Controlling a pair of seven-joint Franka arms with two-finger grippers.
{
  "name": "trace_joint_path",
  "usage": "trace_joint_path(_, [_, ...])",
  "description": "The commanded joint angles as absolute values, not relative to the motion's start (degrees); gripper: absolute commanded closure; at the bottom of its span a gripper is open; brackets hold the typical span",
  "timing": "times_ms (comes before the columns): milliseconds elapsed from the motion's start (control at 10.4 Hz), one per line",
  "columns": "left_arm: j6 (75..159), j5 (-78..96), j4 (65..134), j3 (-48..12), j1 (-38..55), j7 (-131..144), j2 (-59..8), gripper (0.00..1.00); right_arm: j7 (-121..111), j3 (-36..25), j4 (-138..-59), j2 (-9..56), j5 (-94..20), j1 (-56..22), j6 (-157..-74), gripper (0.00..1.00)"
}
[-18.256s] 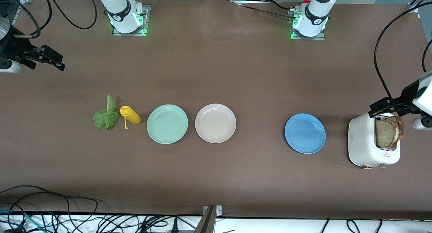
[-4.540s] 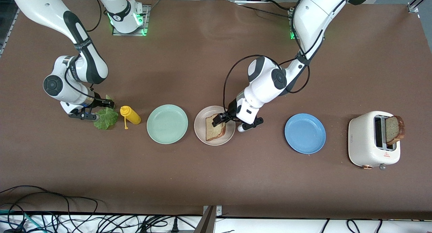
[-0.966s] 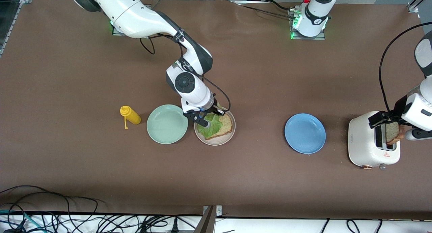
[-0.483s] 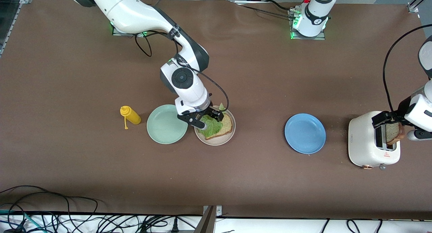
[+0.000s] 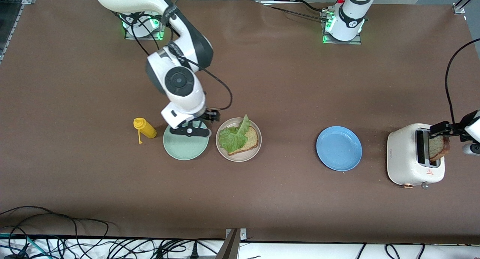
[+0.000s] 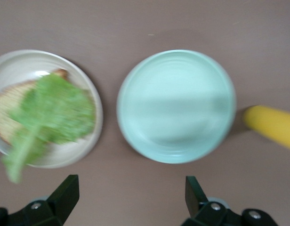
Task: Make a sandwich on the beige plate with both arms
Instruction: 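Withdraw the right gripper while the left gripper grasps the second bread slice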
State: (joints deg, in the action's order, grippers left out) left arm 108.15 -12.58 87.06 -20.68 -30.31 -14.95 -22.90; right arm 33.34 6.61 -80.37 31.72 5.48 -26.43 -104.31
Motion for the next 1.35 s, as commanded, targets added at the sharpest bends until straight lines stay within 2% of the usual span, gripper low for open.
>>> trace_joint_path(0, [108.11,-14.59,86.13,-21.36,-32.69,-21.33,-26.62,0.0,20.18,1.08,-82.7,26.73,5.54,-26.46,-94.96,0.0])
trace_joint_path(290, [106.36,-14.68,86.31,-19.69,-32.87,-32.14,-27.95,0.0,-0.02,-7.88,-86.12,22.95,4.23,-26.46,-90.36,0.0])
trace_joint_path(483, [105.56,-14.68,86.31,-19.6,-33.22,-33.22,-29.0,0.0,-13.2,-14.29,-87.79,22.5,-1.46,-25.84,-88.51,0.0])
trace_joint_path(580, [105.56,-14.59,86.31,-19.6,-33.22,-33.22,-29.18,0.1,-22.23,-17.63,-90.15,22.41,-5.41,-25.14,-88.94,0.0])
trace_joint_path(676, [105.56,-14.59,86.31,-19.6,-33.22,-33.22,-29.18,0.24,-31.98,-21.23,-91.92,22.67,-9.71,-24.09,-89.64,0.0])
trace_joint_path(773, [105.56,-14.59,86.31,-19.6,-33.22,-33.22,-29.18,0.33,-41.04,-22.49,-93.15,23.11,-13.41,-21.82,-89.91,0.0])
trace_joint_path(966, [105.56,-14.24,86.22,-19.69,-33.13,-33.05,-29.18,0.33,-51.97,-22.5,-94.39,23.38,-17.64,-18.38,-90.7,0.0])
trace_joint_path(1256, [106.08,-13.27,85.87,-19.86,-32.96,-32.61,-29.09,0.31,-73.92,-22.5,-95.36,27.75,-28.7,-12.68,-90.7,0.0])
